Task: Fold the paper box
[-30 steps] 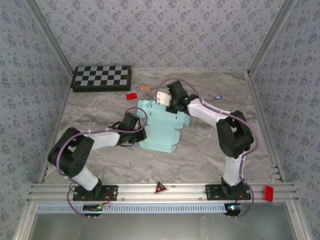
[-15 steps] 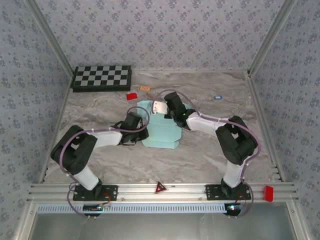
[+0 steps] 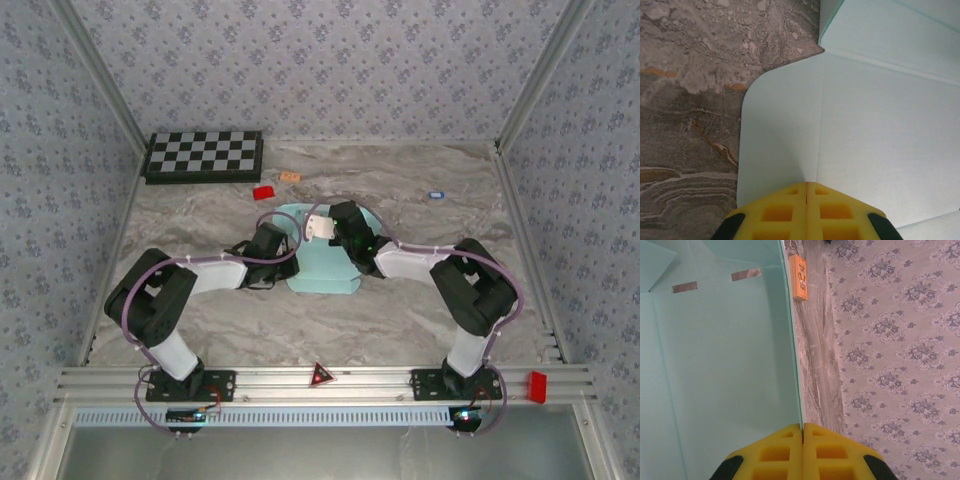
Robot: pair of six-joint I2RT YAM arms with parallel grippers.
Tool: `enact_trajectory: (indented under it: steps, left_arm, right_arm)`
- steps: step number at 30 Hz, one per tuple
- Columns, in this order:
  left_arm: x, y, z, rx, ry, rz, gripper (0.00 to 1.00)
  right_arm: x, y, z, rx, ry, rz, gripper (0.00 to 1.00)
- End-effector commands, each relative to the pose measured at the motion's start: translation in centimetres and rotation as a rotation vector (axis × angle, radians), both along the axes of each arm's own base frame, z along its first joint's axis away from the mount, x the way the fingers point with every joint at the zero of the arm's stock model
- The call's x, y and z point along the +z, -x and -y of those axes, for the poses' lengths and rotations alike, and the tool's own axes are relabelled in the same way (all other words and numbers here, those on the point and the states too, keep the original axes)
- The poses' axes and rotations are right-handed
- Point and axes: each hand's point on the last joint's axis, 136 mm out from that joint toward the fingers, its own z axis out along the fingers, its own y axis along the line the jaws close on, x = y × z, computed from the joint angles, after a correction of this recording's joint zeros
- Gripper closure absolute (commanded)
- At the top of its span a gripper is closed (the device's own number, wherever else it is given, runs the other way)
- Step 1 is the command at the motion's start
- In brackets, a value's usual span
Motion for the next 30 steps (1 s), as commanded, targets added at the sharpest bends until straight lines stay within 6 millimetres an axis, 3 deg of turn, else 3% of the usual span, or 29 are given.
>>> enact_trajectory:
  steps: [1, 15, 25, 30]
  left_arm:
    - [-3.1, 1.8, -1.5, 0.016, -0.097, -0.100, 1.00]
    - [-2.8, 1.4, -1.0, -0.006, -0.103, -0.094, 1.00]
    - [-1.5, 1.3, -0.4, -0.024, -0.088, -0.062, 1.00]
    - [0.7, 1.1, -0.7, -0.021, -0.086, -0.015, 0.83]
  right_arm:
    - [1.1, 0.9, -0.8, 0.018, -0.026, 0.053, 1.00]
    - [0.0, 2.9, -0.5, -0.002, -0.022, 0.098, 1.00]
    - [0.3, 1.9, -0.5, 0.000, 0.017, 0.132, 1.00]
    - [1.3, 0.8, -0.1, -0.007, 0.023, 0.155, 1.00]
